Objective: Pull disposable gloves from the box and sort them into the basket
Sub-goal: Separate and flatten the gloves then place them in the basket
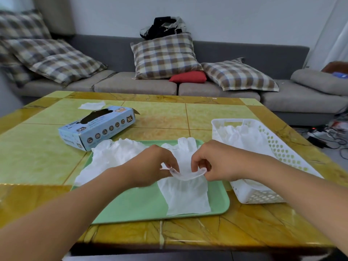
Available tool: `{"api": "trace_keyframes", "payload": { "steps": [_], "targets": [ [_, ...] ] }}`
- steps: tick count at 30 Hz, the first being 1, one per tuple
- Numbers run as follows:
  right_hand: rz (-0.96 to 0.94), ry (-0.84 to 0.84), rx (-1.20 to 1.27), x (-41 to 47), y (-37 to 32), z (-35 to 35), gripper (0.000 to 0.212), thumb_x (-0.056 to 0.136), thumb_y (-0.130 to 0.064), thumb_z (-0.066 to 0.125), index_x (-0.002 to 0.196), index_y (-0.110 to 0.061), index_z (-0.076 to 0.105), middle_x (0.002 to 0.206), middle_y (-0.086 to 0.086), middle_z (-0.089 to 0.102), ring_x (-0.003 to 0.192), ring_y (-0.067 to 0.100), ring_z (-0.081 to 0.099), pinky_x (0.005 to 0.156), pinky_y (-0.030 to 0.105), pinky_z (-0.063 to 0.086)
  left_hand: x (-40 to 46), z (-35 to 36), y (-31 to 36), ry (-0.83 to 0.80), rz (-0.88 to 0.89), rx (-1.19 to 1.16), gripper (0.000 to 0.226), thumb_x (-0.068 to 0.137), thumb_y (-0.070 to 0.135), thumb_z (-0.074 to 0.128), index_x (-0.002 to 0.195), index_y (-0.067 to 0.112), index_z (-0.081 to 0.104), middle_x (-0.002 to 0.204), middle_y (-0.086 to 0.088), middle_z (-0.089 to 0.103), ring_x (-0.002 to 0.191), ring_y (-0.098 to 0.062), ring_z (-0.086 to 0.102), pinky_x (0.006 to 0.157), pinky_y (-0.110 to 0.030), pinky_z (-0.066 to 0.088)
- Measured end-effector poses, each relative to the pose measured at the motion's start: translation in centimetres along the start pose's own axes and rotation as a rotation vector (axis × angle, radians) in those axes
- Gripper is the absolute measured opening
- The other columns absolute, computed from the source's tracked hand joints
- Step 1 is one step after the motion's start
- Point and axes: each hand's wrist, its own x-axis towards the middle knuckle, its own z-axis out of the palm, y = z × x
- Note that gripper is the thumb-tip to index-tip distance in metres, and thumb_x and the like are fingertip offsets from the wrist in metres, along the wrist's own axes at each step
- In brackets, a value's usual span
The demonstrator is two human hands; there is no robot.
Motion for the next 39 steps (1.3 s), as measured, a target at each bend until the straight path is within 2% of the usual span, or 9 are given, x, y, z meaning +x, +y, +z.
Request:
{"api": "trace_keyframes", "payload": {
  "steps": [3, 7, 15, 20, 26, 31, 35, 37, 39],
  "targets": [
    [-0.019, -0.082, -0.008, -0.7, -0.3, 0.5, 0.037, 0.077, 0.002, 0.062, 0.101, -0.024, 0.074, 0.084, -0.003, 0.067, 0.075, 0.012, 0.062, 0.067, 0.029, 0.054, -0.8, 0.7, 0.6, -0.09, 0.121, 0.143, 0.016, 0.088, 0.024, 0.072, 0.101, 0.032, 0.077, 0.093, 0.014, 0.07, 0.077, 0.002, 0.057, 0.073, -0.022, 0.051],
    [-0.036, -0.149, -0.047, -0.8, 0.0, 1.7, 0.033, 0.08, -0.002, 0.06, 0.1, -0.024, 0.072, 0.088, -0.003, 0.067, 0.081, 0.015, 0.063, 0.074, 0.038, 0.055, -1.8, 1.0, 2.0, -0.134, 0.193, 0.11, 0.016, 0.083, 0.02, 0.067, 0.094, 0.025, 0.077, 0.079, 0.014, 0.066, 0.067, 0.008, 0.052, 0.065, -0.009, 0.039],
    [-0.042, -0.192, -0.144, -0.4, -0.2, 2.4, 0.032, 0.082, -0.006, 0.058, 0.101, -0.029, 0.069, 0.091, -0.008, 0.063, 0.081, 0.008, 0.056, 0.073, 0.038, 0.055, -2.4, 2.5, 2.3, -0.229, 0.145, 0.093, 0.017, 0.079, 0.022, 0.068, 0.094, 0.024, 0.076, 0.083, 0.011, 0.071, 0.069, 0.001, 0.057, 0.067, -0.007, 0.04],
    [-0.052, -0.321, -0.094, -0.9, -0.9, 2.4, 0.037, 0.08, -0.027, 0.076, 0.115, -0.029, 0.064, 0.104, -0.011, 0.059, 0.092, 0.008, 0.057, 0.081, 0.033, 0.055, -2.2, 2.0, 1.8, -0.334, 0.056, -0.058, 0.02, 0.082, 0.022, 0.076, 0.101, 0.017, 0.074, 0.085, 0.006, 0.069, 0.073, -0.003, 0.061, 0.068, -0.011, 0.048],
    [-0.071, -0.287, -0.133, -0.3, -0.8, 3.4, 0.031, 0.08, -0.033, 0.082, 0.106, -0.026, 0.066, 0.098, -0.01, 0.061, 0.089, 0.01, 0.058, 0.077, 0.032, 0.054, -2.0, 2.1, 1.2, -0.38, 0.004, -0.142, 0.022, 0.082, 0.029, 0.082, 0.1, 0.021, 0.073, 0.083, 0.01, 0.066, 0.073, -0.006, 0.062, 0.071, -0.019, 0.053],
    [-0.093, -0.303, -0.13, 0.1, -0.9, 3.9, 0.005, 0.088, -0.02, 0.069, 0.093, -0.019, 0.068, 0.076, -0.011, 0.057, 0.068, 0.007, 0.054, 0.059, 0.023, 0.044, -2.0, 2.7, 0.8, -0.348, 0.036, -0.077, 0.01, 0.088, 0.017, 0.071, 0.098, 0.018, 0.073, 0.084, 0.007, 0.069, 0.073, -0.005, 0.061, 0.067, -0.012, 0.048],
    [-0.136, -0.264, -0.046, 0.4, -1.1, 2.6, 0.003, 0.086, -0.016, 0.068, 0.088, -0.015, 0.066, 0.08, -0.004, 0.064, 0.07, 0.012, 0.057, 0.063, 0.029, 0.048, -1.3, 1.1, 1.1, -0.241, 0.058, -0.067, 0.007, 0.087, 0.026, 0.066, 0.093, 0.022, 0.067, 0.081, 0.013, 0.058, 0.073, 0.001, 0.052, 0.066, -0.013, 0.037],
    [-0.11, -0.147, 0.19, 0.7, -0.8, 0.3, 0.006, 0.087, -0.012, 0.067, 0.091, -0.009, 0.069, 0.087, 0.005, 0.07, 0.077, 0.021, 0.063, 0.074, 0.037, 0.053, -0.4, -1.2, 1.4, -0.022, -0.021, -0.279, 0.011, 0.084, 0.036, 0.059, 0.089, 0.028, 0.063, 0.085, 0.012, 0.057, 0.077, 0.001, 0.053, 0.072, -0.016, 0.039],
    [-0.057, 0.013, 0.618, 1.1, -0.6, -2.4, 0.014, 0.087, -0.011, 0.063, 0.093, 0.002, 0.065, 0.088, 0.008, 0.067, 0.079, 0.023, 0.061, 0.077, 0.036, 0.051, 0.9, -4.1, 2.1, 0.14, -0.138, -0.562, 0.022, 0.088, 0.03, 0.053, 0.092, 0.012, 0.065, 0.095, -0.001, 0.065, 0.089, -0.013, 0.062, 0.08, -0.024, 0.047]
  ]
}}
